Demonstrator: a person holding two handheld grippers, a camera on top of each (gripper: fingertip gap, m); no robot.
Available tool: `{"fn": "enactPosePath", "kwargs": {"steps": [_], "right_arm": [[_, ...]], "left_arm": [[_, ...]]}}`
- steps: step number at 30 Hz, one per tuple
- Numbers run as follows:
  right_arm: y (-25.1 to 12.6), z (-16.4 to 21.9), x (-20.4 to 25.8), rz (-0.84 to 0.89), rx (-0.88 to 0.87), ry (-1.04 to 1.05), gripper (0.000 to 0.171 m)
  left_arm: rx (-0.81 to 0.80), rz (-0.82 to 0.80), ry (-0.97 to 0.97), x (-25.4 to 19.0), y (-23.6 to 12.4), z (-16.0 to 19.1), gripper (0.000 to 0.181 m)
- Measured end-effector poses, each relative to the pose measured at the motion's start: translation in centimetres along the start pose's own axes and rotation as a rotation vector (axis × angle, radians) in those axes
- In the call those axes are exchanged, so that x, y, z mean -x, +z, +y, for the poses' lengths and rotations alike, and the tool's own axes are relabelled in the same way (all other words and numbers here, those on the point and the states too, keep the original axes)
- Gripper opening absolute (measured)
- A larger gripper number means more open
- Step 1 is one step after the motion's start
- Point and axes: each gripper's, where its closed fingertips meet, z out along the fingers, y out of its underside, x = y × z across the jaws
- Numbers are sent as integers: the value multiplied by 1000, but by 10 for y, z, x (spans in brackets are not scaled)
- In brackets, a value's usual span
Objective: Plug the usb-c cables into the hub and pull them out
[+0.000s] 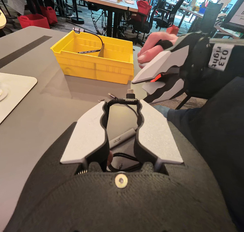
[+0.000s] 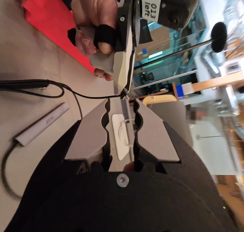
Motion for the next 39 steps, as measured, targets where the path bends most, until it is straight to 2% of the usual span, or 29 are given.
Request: {"fn": "enactPosePath", "kwargs": {"steps": [3,8,11,19,39], "right_arm": [[4,-4,-6,64,2,-111,33],[9,-4,-1,51,-4,-171,15],[9,-4,0,63,-3,-192,13],[9,-2,-5,85,-7,-141,5],[9,3,-10,98,-14,-9,4]], "left_arm": [[20,5,-16,-1,3,3,42],[10,28,-49,-4,2,1,42],[16,29,-56,-3,3,2,42],[-19,35,-90,-2,4,-1,42],[-101,8,-88,1,6,-8,42]]}}
